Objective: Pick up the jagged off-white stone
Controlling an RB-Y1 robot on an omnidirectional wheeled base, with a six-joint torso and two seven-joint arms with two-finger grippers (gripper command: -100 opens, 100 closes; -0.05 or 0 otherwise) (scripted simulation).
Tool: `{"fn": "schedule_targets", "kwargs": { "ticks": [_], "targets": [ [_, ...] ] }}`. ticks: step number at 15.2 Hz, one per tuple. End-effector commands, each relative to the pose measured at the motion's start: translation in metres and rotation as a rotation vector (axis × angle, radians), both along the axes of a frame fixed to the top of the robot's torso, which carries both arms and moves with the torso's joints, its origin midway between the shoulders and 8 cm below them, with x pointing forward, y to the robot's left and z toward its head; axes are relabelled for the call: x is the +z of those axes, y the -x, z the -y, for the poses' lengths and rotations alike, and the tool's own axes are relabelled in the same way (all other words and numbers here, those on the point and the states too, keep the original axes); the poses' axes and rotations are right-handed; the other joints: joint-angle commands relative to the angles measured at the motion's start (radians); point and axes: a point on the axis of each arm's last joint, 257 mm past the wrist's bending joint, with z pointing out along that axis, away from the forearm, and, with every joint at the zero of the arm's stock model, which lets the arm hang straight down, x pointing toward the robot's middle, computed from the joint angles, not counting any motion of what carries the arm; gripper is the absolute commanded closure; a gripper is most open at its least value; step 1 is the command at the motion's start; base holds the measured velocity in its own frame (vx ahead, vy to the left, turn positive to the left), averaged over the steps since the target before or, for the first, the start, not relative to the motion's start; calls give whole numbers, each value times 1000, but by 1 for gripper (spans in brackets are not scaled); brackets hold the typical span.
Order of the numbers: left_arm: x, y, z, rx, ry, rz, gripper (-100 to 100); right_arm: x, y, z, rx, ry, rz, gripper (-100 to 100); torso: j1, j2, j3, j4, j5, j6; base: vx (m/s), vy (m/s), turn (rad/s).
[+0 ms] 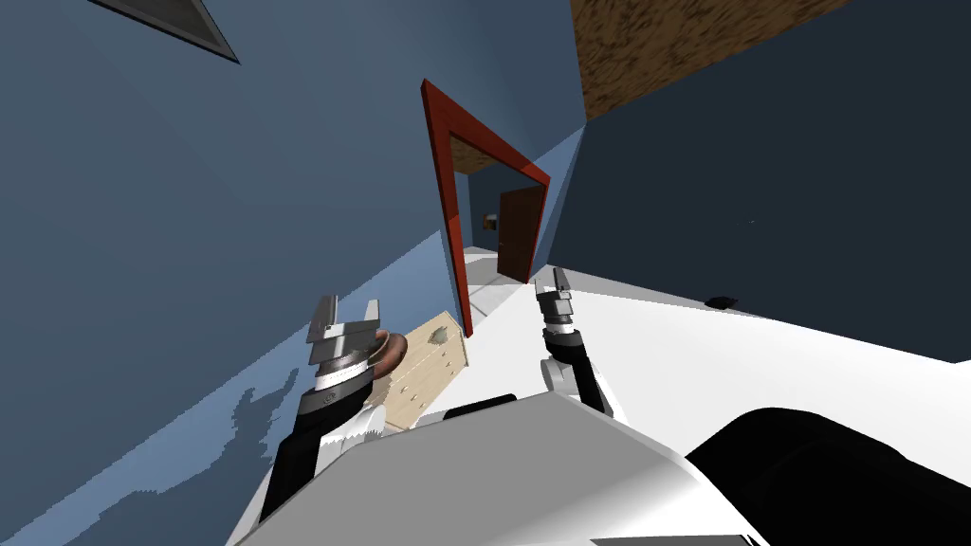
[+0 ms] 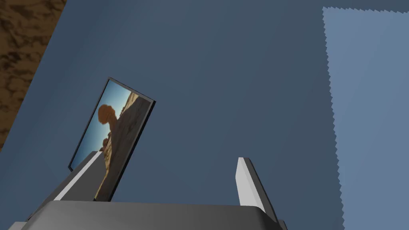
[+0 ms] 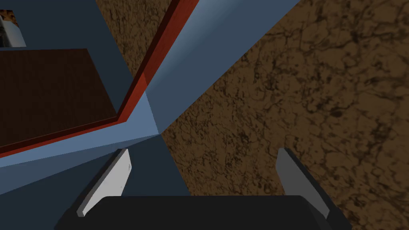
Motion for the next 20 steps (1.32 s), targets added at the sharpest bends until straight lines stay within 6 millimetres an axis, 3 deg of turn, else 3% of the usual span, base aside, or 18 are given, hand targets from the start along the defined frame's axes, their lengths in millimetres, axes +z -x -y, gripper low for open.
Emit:
{"fn": "schedule_targets", "kwargs": {
  "ticks": [1,7,9,12,15,16,17,18,19,20],
  "targets": [
    [-10,-8,1,-5,-27,-42,-100,0,0,0,0,0,0,0,0,0,0,0,0,0,8,-1,-33],
    [-48,-31,-3,2,-83,-179,-100,0,0,0,0,0,0,0,0,-2,-1,-1,0,0,27,-6,-63],
    [-75,-45,-7,14,-114,-269,-100,0,0,0,0,0,0,0,0,-3,-2,-1,0,0,42,-7,-93],
    [-92,-53,-11,22,-129,-328,-100,0,0,0,0,0,0,0,0,-4,-2,-1,0,0,42,-10,-67],
    [-127,-66,-19,39,-163,-439,-100,0,0,0,0,0,0,0,0,-3,-2,-1,0,0,43,-7,-79],
    [-128,-66,-19,39,-162,-444,-100,0,0,0,0,0,0,0,0,-4,-2,-1,0,0,46,-8,-75],
    [-146,-71,-24,48,-180,-499,-100,0,0,0,0,0,0,0,-1,-4,-2,-1,0,0,51,-13,-100],
    [-148,-72,-24,48,-179,-507,-100,0,0,0,0,0,0,0,-1,-4,-2,-1,0,0,53,-10,-82],
    [-167,-76,-29,57,-197,-563,-100,0,0,0,0,0,0,0,-1,-4,-2,-1,0,0,60,-6,-95],
    [-169,-77,-30,57,-197,-572,-100,0,0,0,0,0,0,0,0,-5,-3,-1,0,0,58,-4,-81]
  ]
}}
